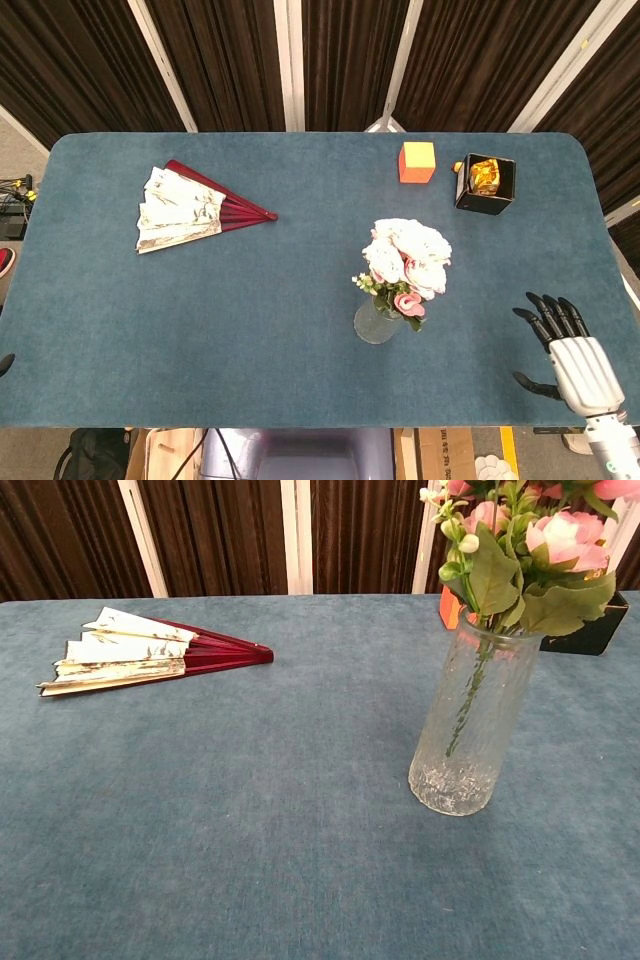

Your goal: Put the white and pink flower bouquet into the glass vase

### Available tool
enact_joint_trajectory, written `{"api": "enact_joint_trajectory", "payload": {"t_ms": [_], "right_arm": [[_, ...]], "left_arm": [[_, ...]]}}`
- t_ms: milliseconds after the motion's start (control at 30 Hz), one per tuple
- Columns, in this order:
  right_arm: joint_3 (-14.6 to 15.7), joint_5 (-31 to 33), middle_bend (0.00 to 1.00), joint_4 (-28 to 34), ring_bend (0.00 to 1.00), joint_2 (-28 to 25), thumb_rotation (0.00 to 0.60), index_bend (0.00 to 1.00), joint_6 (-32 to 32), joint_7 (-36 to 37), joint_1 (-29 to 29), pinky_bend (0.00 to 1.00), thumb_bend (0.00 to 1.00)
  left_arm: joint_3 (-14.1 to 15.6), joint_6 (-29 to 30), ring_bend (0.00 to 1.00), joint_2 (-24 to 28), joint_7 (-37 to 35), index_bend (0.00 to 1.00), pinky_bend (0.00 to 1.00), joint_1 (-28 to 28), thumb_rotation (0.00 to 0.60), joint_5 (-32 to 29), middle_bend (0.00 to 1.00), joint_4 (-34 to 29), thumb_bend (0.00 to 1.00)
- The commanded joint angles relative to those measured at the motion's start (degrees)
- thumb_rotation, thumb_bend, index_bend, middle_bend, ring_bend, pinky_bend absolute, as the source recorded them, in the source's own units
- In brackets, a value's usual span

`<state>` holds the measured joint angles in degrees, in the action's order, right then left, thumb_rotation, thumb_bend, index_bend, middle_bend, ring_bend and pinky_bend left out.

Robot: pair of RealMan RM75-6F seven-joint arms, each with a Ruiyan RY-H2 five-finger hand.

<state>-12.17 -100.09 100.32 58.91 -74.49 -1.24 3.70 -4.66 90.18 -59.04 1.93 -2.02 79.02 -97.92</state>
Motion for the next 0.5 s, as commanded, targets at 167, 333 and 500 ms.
{"api": "enact_joint_trajectory", "payload": {"t_ms": [167,333,500], "right_arm": [[1.94,2.23,0.07,-1.43,0.0,5.84,0.6,0.18,-6.95,-14.38,1.67,0.0,0.17],[1.73,4.16,0.07,-0.52,0.0,7.55,0.6,0.17,-11.08,-16.45,2.47,0.0,0.17],[2.95,5.16,0.07,0.85,0.0,6.64,0.6,0.17,-12.01,-15.43,2.66,0.0,0.17]], "left_arm": [[-0.02,-0.43,0.0,0.14,-0.39,0.12,0.03,0.11,0.6,-0.17,0.0,0.07,0.25],[-0.09,-0.9,0.0,0.28,-1.07,0.12,0.03,0.4,0.6,-0.04,0.0,0.12,0.25],[-0.07,-1.22,0.0,0.07,-1.1,0.12,0.03,0.73,0.6,0.36,0.0,0.37,0.25]]}}
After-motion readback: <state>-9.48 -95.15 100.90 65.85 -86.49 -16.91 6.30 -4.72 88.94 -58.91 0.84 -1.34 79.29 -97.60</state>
